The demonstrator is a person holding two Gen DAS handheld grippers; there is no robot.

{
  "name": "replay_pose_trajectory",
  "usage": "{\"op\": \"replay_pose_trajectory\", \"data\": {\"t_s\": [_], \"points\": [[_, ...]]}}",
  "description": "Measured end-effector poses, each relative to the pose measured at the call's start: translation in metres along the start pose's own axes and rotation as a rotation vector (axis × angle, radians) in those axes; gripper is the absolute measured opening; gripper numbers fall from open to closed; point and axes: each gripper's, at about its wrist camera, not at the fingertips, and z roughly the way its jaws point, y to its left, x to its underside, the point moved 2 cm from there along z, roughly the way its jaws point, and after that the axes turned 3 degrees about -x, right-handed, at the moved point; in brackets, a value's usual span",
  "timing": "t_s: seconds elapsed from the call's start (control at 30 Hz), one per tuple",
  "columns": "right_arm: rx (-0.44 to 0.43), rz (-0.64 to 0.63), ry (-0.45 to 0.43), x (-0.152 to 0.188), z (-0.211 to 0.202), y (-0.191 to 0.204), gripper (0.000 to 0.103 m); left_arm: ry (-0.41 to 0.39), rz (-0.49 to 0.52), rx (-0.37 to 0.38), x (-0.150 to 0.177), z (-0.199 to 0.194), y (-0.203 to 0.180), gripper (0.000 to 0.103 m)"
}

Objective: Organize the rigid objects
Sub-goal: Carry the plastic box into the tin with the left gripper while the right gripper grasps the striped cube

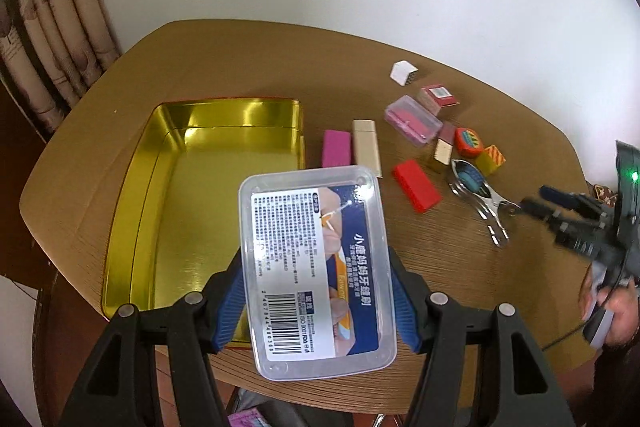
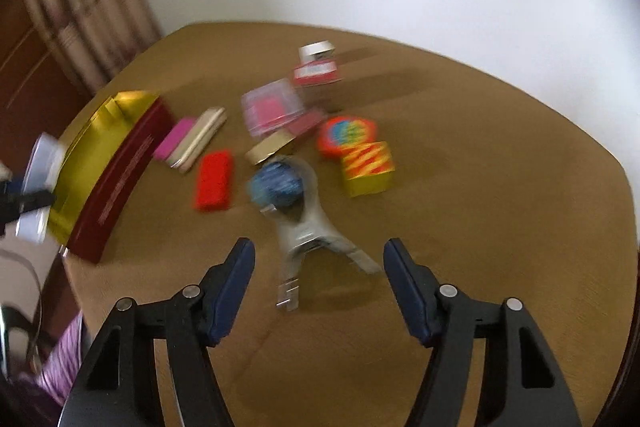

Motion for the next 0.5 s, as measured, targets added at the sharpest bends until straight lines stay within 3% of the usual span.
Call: {"op": "replay_pose_trajectory", "data": {"t_s": [0.17,0.27,0.4,0.5], "points": [[0.020,0.046,0.040,-0.021,0.028,-0.014,0.064,0.012,-0.013,0.016,-0.002,0.006,0.005,0.064],[0.025,0.027,0.068,-0.033,0.048,-0.011,0.054,0.012,-0.016,0.012,-0.004,0.009,0.008,0.064],[0.049,-0.003,0.104,-0.040,0.068,-0.008,0.050,0.010,-0.031,-0.006,-0.011,0.012,0.018,0.064],[0.056,0.001,0.126,-0.044,0.079,-0.011,0.039,0.007,-0.051,-0.027,-0.018,0.013,0.031,0.064]]}}
